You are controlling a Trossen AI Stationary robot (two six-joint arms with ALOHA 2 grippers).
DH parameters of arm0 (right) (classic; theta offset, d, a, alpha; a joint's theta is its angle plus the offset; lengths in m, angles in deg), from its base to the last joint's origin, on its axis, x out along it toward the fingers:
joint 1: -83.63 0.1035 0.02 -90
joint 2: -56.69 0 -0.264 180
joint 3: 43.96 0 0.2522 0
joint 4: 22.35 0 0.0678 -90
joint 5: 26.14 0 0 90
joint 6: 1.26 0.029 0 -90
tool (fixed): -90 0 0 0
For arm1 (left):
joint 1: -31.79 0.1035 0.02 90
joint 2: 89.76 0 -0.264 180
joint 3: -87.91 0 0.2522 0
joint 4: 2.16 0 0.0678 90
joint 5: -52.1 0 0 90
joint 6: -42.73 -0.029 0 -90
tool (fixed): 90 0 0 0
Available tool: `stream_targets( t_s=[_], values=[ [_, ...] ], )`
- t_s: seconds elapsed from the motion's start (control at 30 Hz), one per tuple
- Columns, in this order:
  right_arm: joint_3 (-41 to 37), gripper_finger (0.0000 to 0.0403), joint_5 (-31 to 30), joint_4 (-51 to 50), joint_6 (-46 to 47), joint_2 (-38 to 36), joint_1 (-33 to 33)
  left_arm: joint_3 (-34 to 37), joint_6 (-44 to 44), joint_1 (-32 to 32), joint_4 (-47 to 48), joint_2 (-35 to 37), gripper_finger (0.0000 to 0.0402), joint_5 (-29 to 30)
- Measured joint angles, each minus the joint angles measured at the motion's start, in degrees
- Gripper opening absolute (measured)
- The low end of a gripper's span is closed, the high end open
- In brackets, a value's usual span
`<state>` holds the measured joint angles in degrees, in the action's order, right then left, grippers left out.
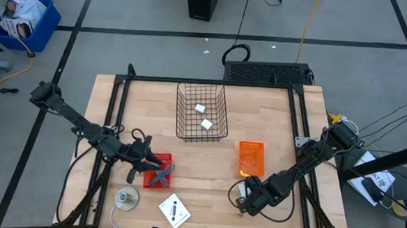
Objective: Pick and place items into bin
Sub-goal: Put the top white card reader box into the orange bin
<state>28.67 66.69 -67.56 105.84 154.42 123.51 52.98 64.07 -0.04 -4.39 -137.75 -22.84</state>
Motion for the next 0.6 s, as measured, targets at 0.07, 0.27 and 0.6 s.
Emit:
stream_targets(
  t_s=[0.07, 0.27, 0.6],
  values=[
    [-0.1, 0.0, -2.7, 0.6, -0.9, 0.0, 0.0, 0.0, 0.0, 0.0, -0.5, 0.0, 0.0102, 0.0],
    [-0.2, 0.0, -7.7, 5.2, -4.6, 0.1, -0.9, 0.0, 1.3, 0.0, -0.9, 0.0, 0.0102, -0.1],
    [-0.2, 0.0, -11.4, 14.9, -11.4, 2.0, -1.2, -1.0, 1.1, 0.0, -8.8, -11.4, 0.0102, -0.6]
  ],
)
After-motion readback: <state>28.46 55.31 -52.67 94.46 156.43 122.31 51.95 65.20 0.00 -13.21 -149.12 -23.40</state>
